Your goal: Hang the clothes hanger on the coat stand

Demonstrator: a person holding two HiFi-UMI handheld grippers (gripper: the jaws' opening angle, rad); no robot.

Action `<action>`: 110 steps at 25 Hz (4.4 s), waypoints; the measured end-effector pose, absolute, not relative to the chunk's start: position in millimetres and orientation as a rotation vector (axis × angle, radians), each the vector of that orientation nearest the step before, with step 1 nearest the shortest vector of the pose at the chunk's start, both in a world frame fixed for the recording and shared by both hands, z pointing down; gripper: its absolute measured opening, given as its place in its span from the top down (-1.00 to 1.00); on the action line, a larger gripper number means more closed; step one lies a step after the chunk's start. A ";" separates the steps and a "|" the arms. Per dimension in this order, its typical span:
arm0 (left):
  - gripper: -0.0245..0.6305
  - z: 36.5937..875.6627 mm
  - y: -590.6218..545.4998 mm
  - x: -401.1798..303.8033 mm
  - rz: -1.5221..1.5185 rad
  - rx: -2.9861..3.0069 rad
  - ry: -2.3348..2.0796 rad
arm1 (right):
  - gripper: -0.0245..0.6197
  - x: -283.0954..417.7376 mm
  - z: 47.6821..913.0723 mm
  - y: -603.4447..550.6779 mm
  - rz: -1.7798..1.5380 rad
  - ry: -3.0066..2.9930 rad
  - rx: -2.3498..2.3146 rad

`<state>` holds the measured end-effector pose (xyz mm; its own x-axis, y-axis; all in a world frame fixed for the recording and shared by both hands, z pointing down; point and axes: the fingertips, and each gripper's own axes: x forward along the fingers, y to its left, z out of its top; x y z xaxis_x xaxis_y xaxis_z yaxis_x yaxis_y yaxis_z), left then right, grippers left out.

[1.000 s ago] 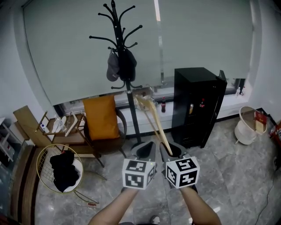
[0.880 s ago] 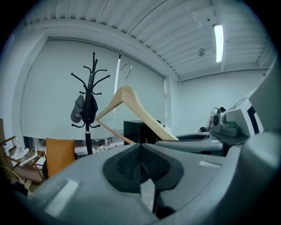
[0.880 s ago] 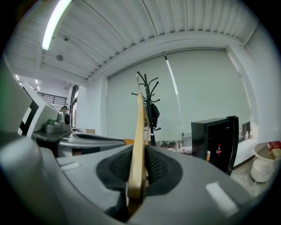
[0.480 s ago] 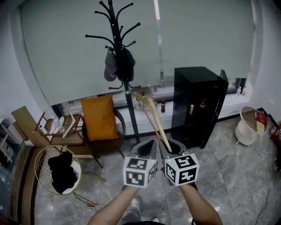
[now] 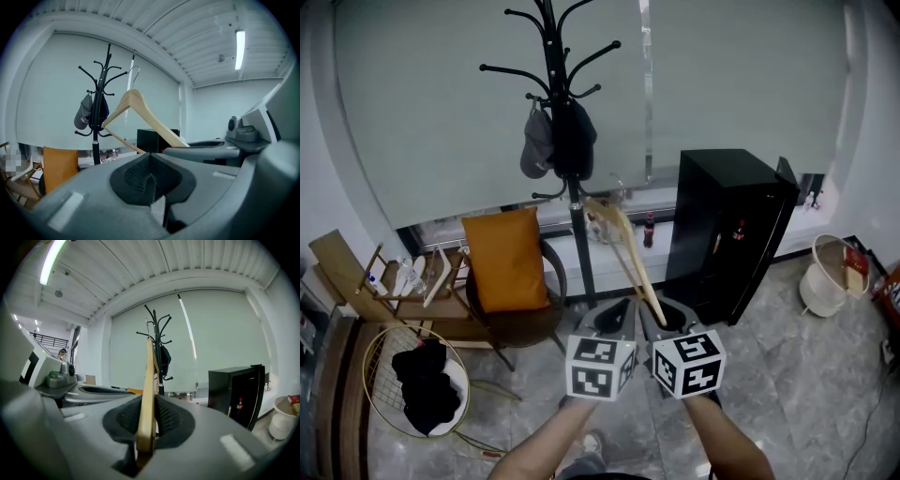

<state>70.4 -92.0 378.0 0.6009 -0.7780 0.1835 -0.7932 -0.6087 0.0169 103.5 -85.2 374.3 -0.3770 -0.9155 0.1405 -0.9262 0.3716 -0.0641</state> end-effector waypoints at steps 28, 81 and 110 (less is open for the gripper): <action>0.91 348.7 -260.8 15.6 0.188 2.861 -1.099 | 0.77 54.8 343.8 -238.7 0.145 -2.364 1.973; 0.91 318.4 -458.4 94.0 0.250 2.800 -1.346 | 0.77 140.7 308.4 -471.7 -0.145 -2.371 1.817; 0.91 314.2 -517.1 75.3 0.244 2.753 -1.460 | 0.77 115.9 278.2 -546.3 -0.252 -2.424 1.726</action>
<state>75.3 -517.1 314.2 0.5516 -0.8214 0.1450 -0.8239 -0.5637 -0.0590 115.9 -546.3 278.2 -0.3238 -0.9457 0.0283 -0.9196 0.3216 0.2256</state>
